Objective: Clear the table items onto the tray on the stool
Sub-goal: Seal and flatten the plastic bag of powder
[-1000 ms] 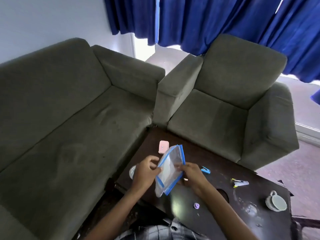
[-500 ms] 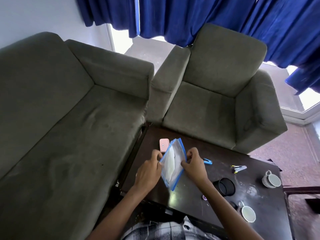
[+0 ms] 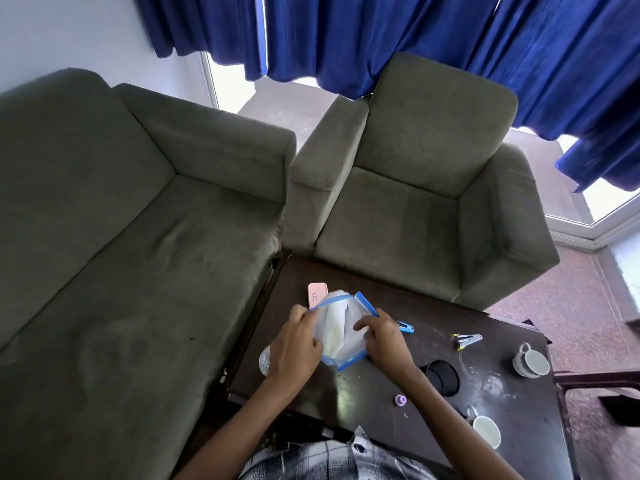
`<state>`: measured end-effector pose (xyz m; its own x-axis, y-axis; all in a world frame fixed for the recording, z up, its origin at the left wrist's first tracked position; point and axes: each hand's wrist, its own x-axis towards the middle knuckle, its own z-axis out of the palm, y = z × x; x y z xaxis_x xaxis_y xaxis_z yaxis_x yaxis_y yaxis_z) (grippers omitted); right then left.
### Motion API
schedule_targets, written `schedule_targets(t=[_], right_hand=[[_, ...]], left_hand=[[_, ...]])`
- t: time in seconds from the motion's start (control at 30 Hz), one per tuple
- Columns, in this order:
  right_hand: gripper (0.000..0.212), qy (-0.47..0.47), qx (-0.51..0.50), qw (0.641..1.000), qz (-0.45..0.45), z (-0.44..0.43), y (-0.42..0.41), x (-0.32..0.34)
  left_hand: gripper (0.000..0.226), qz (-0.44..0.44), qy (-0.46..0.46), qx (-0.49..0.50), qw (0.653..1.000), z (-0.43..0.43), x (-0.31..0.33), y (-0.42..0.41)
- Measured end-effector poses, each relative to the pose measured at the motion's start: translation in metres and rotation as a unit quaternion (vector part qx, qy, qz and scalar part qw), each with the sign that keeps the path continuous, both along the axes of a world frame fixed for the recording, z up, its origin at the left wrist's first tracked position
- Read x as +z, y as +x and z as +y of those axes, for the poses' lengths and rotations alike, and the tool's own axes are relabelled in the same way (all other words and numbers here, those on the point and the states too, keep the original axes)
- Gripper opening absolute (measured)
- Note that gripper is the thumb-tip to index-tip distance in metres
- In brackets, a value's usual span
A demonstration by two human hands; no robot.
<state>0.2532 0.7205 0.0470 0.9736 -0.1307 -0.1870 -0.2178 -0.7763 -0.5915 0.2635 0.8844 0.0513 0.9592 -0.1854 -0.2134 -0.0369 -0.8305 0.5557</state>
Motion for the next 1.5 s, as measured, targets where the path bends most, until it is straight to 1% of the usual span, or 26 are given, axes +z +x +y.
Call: schedule_targets(t=[0.07,0.17,0.27,0.33,0.43,0.57,0.63,0.77,0.87,0.9,0.97,1.03,1.07,1.13,1.2,1.3,1.43,1.5], right_hand=[[0.036,-0.004,-0.029,1.0,-0.01,-0.002,0.005,0.002],[0.032,-0.01,-0.043,0.999,-0.026,-0.005,0.01,0.003],[0.023,-0.006,-0.048,0.999,-0.008,-0.01,0.012,0.002],[0.02,-0.029,-0.053,0.998,0.016,-0.012,0.013,0.004],[0.025,-0.077,-0.052,0.995,0.04,-0.013,0.014,0.007],[0.02,-0.102,-0.048,0.993,0.021,-0.014,0.016,0.01],[0.019,-0.1,-0.053,0.993,0.016,-0.015,0.018,0.009],[0.018,-0.07,-0.07,0.995,0.025,-0.019,0.019,0.005],[0.014,-0.055,-0.095,0.994,0.023,-0.02,0.02,0.003],[0.012,-0.032,-0.105,0.994,0.025,-0.02,0.02,0.002],[0.009,0.052,-0.125,0.99,0.034,-0.021,0.024,0.001],[0.015,0.119,-0.144,0.982,0.036,-0.022,0.026,0.001],[0.018,0.127,-0.151,0.98,0.033,-0.024,0.027,0.0],[0.019,0.112,-0.157,0.981,0.033,-0.025,0.027,-0.001],[0.015,0.077,-0.154,0.984,0.035,-0.024,0.025,-0.001],[0.013,0.021,-0.127,0.991,0.02,-0.023,0.02,-0.004],[0.027,-0.051,-0.097,0.994,0.02,-0.023,0.017,-0.002],[0.03,-0.081,-0.093,0.992,0.009,-0.023,0.016,-0.001]], left_hand=[[0.057,0.001,-0.005,-0.014,1.0,-0.004,0.002,-0.001],[0.064,0.008,-0.024,-0.031,0.999,-0.012,0.006,-0.001],[0.067,0.018,-0.047,-0.039,0.998,-0.019,0.011,-0.001],[0.067,0.016,-0.056,-0.043,0.997,-0.021,0.013,0.0],[0.067,0.006,-0.073,-0.049,0.996,-0.024,0.014,0.002],[0.068,-0.001,-0.084,-0.054,0.995,-0.027,0.018,0.004],[0.069,0.001,-0.084,-0.056,0.995,-0.028,0.018,0.005],[0.07,0.01,-0.078,-0.061,0.995,-0.029,0.02,0.005],[0.069,0.017,-0.074,-0.061,0.995,-0.031,0.022,0.004],[0.069,0.02,-0.074,-0.062,0.995,-0.032,0.023,0.004],[0.07,0.026,-0.078,-0.066,0.994,-0.033,0.023,0.004],[0.073,0.03,-0.086,-0.066,0.994,-0.035,0.021,0.006],[0.074,0.029,-0.091,-0.064,0.993,-0.035,0.021,0.006],[0.074,0.029,-0.1,-0.058,0.993,-0.035,0.019,0.007],[0.073,0.03,-0.108,-0.055,0.992,-0.036,0.018,0.007],[0.074,0.029,-0.118,-0.057,0.991,-0.036,0.016,0.008],[0.074,0.026,-0.131,-0.056,0.99,-0.036,0.019,0.008],[0.073,0.023,-0.137,-0.056,0.989,-0.036,0.02,0.008]])
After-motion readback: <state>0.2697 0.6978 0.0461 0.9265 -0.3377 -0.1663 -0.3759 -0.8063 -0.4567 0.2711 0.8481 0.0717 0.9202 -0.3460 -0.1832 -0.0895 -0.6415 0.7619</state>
